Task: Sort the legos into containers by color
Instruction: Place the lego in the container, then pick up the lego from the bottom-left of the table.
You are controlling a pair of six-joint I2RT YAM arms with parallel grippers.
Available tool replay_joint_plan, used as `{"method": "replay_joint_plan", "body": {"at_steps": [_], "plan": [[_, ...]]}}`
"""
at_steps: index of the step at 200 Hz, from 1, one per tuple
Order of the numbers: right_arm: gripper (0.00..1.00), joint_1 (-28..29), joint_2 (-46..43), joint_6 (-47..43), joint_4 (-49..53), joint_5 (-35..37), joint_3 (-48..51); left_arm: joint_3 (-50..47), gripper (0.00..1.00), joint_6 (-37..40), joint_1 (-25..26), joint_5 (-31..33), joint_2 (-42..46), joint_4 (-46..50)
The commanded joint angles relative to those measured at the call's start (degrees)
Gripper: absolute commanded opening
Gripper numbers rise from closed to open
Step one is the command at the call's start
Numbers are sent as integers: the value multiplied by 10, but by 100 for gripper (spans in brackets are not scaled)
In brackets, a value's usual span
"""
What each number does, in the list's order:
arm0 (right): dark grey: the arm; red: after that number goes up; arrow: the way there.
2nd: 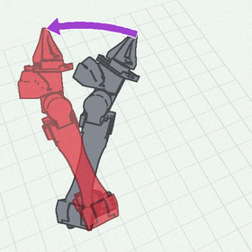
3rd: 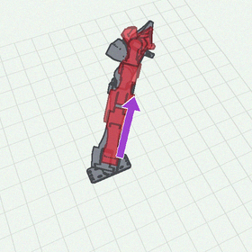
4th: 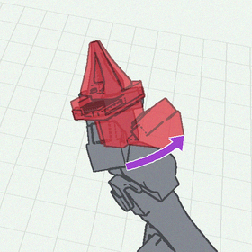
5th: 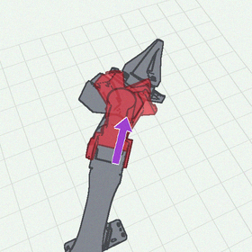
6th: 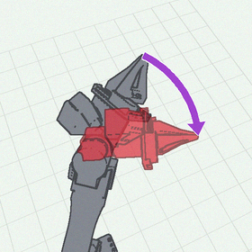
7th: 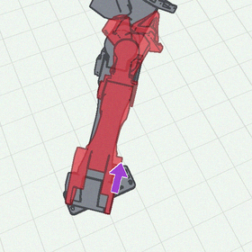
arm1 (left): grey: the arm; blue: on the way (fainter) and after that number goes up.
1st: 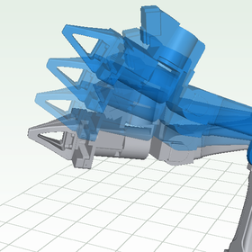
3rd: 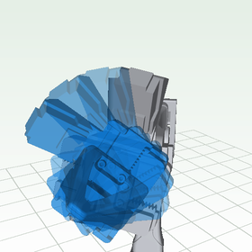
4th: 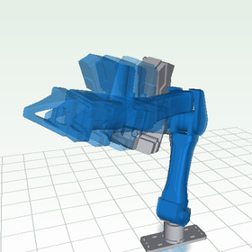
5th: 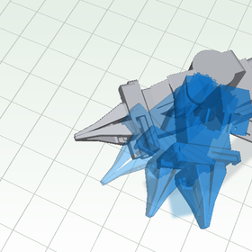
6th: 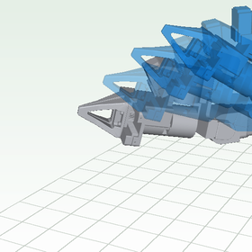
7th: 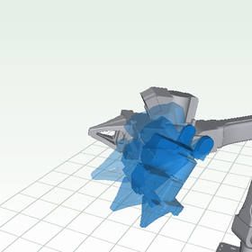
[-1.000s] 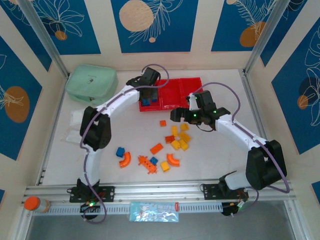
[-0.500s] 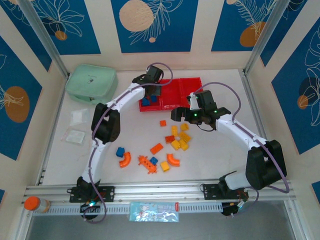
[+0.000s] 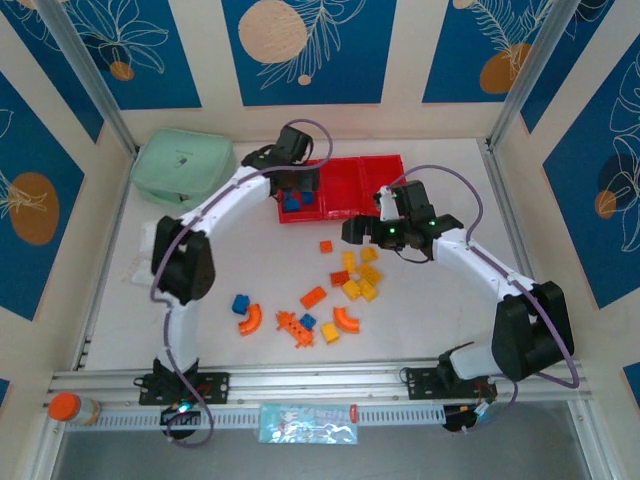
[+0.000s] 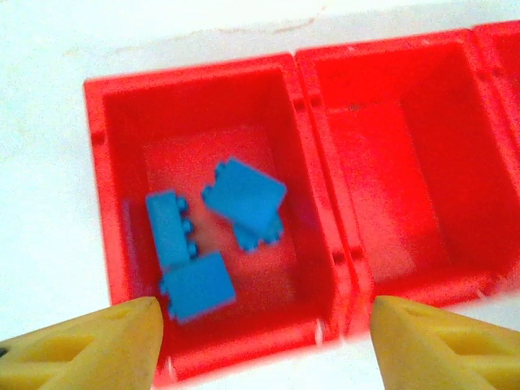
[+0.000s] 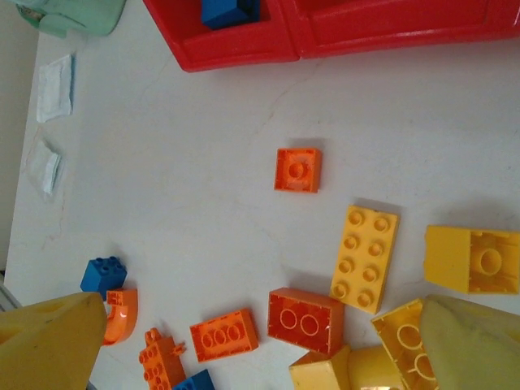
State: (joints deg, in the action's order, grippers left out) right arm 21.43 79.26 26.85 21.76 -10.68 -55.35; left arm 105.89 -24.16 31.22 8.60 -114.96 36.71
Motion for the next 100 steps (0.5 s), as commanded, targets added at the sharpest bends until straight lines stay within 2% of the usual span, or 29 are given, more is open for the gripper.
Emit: {"method": "replay_joint_plan", "body": {"at_steps": [1,65,100], "plan": [[99,14,-12,-15,33,-28,-7,-83,69,-35,-5,-57,74,6],[99,81,-7,-2,46,-34,13,-339,73,-117,3,-49,282,46],[99,120,-2,16,12,-37,39,-430,75,-161,14,-34,348,107]]}}
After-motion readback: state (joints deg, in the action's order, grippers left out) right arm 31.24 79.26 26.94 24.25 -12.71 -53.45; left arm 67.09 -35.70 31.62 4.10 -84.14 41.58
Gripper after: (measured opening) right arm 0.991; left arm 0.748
